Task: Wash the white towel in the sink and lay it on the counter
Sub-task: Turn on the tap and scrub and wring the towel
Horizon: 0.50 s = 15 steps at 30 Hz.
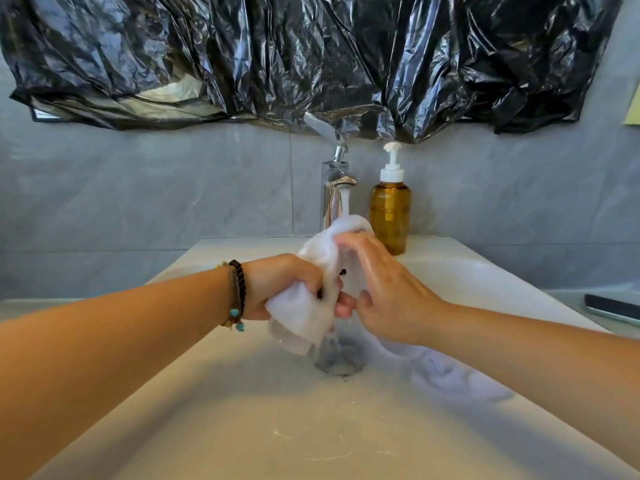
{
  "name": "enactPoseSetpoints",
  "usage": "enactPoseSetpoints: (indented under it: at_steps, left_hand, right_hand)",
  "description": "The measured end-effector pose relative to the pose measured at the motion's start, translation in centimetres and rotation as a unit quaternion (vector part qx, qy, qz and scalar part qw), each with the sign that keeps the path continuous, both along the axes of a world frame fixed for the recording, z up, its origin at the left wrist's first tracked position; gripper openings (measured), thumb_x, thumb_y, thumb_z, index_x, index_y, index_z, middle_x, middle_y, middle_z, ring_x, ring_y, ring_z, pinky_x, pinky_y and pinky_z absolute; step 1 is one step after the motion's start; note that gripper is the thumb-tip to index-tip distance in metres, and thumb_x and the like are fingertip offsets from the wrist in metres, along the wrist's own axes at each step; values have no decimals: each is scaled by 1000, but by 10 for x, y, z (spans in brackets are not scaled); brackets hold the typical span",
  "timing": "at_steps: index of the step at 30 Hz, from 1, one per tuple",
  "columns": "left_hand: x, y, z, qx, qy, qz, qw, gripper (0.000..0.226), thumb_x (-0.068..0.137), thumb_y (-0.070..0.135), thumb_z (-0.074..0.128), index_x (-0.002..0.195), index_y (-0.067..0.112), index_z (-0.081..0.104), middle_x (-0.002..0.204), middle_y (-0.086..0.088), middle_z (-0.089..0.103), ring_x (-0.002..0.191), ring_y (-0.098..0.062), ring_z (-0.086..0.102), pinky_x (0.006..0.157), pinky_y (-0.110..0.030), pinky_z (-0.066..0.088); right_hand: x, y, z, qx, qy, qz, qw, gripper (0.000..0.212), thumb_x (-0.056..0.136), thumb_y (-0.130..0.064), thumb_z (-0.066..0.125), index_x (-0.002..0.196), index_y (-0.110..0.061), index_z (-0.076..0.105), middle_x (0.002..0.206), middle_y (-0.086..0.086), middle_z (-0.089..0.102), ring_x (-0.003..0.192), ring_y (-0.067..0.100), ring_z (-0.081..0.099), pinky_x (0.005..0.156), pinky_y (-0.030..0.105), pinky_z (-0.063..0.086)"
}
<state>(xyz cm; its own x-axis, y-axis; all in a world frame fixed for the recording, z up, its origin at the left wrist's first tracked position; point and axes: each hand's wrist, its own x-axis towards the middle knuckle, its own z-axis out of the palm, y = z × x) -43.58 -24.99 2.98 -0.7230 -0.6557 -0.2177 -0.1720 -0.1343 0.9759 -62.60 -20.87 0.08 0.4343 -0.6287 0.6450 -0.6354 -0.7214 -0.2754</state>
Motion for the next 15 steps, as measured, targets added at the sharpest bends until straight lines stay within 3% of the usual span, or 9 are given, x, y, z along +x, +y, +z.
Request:
enactPoseSetpoints:
  at_steps: [2, 6, 8, 10, 12, 14, 15]
  left_hand:
    - [5, 1, 5, 36, 6, -30, 999, 35, 64, 3, 54, 99, 3, 56, 100, -18, 69, 72, -21, 67, 64, -31, 57]
    - [2, 3, 14, 52, -6, -91, 995, 55, 51, 18, 86, 97, 7, 58, 69, -2, 57, 54, -10, 54, 46, -20, 47]
    - [0, 4, 13, 46, -27, -116, 992, 61, 48, 23, 91, 96, 7, 58, 66, -2, 53, 54, -10, 52, 46, -19, 46]
    - [-3, 9, 11, -3, -91, -123, 988, 52, 52, 18, 83, 95, 6, 57, 67, -2, 55, 55, -11, 53, 47, -20, 46]
    - [-8, 17, 8, -50, -153, -115, 980, 39, 57, 13, 75, 92, 7, 59, 72, -3, 60, 57, -12, 58, 49, -21, 49]
    - [-14, 24, 4, -45, -186, -118, 975, 26, 65, 7, 70, 88, 8, 60, 77, -5, 64, 63, -13, 64, 54, -23, 53]
    - [-16, 25, 1, -24, -186, -125, 974, 21, 69, 4, 65, 88, 7, 58, 80, -7, 66, 69, -16, 67, 58, -27, 56]
  right_hand:
    - [-8, -11, -5, -87, 93, -70, 989, 81, 74, -6, 60, 146, -10, 25, 146, 16, 28, 132, 30, 34, 102, 41, 44]
    - [-10, -18, -11, -176, 159, -176, 956, 115, 61, -32, 89, 149, -22, 16, 141, 11, 21, 131, 40, 32, 103, 52, 40]
    - [-6, -17, -6, -232, 139, -185, 945, 101, 61, -40, 88, 142, -20, 31, 131, 11, 29, 122, 35, 38, 97, 48, 41]
    - [1, -15, 1, -296, 128, -176, 930, 68, 66, -40, 81, 123, -15, 53, 121, 10, 35, 113, 31, 42, 90, 43, 37]
    - [4, -16, 2, -325, 152, -129, 925, 44, 70, -32, 78, 103, -7, 63, 115, 13, 45, 107, 31, 47, 87, 42, 40]
    - [2, -13, -5, -244, 160, -32, 956, 44, 70, -20, 82, 105, -6, 60, 107, 14, 58, 95, 29, 58, 76, 44, 52]
    - [1, -11, -6, -180, 162, -4, 970, 58, 68, -17, 85, 116, -9, 54, 110, 13, 62, 93, 29, 63, 70, 45, 56]
